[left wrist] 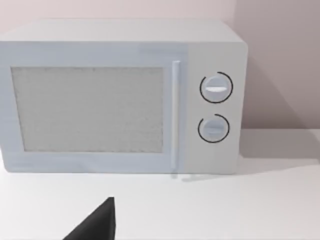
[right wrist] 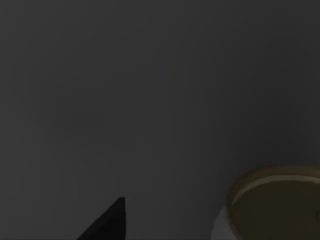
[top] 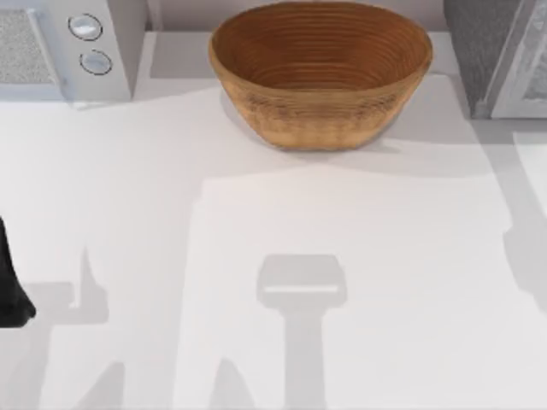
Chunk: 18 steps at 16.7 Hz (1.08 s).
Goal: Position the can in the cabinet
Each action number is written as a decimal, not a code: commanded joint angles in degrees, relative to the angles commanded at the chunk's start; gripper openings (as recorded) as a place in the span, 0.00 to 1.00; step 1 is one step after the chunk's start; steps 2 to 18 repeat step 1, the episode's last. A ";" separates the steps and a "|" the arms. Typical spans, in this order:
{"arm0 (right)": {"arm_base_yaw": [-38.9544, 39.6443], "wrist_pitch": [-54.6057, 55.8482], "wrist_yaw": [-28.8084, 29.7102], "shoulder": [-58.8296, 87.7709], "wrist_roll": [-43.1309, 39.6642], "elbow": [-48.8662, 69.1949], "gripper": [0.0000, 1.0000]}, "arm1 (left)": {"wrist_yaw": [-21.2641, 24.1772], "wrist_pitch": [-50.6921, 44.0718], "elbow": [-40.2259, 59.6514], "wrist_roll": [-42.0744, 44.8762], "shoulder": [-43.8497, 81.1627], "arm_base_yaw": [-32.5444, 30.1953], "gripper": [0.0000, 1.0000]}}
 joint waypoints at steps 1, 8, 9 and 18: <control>0.00 0.00 0.00 0.00 0.00 0.00 1.00 | 0.00 0.00 0.00 0.00 0.00 0.00 1.00; 0.00 0.00 0.00 0.00 0.00 0.00 1.00 | 0.00 0.00 0.00 0.00 0.00 0.00 1.00; 0.00 0.00 0.00 0.00 0.00 0.00 1.00 | 0.00 0.00 0.00 0.00 0.00 0.00 1.00; 0.00 0.00 0.00 0.00 0.00 0.00 1.00 | 0.00 0.00 0.00 0.00 0.00 0.00 1.00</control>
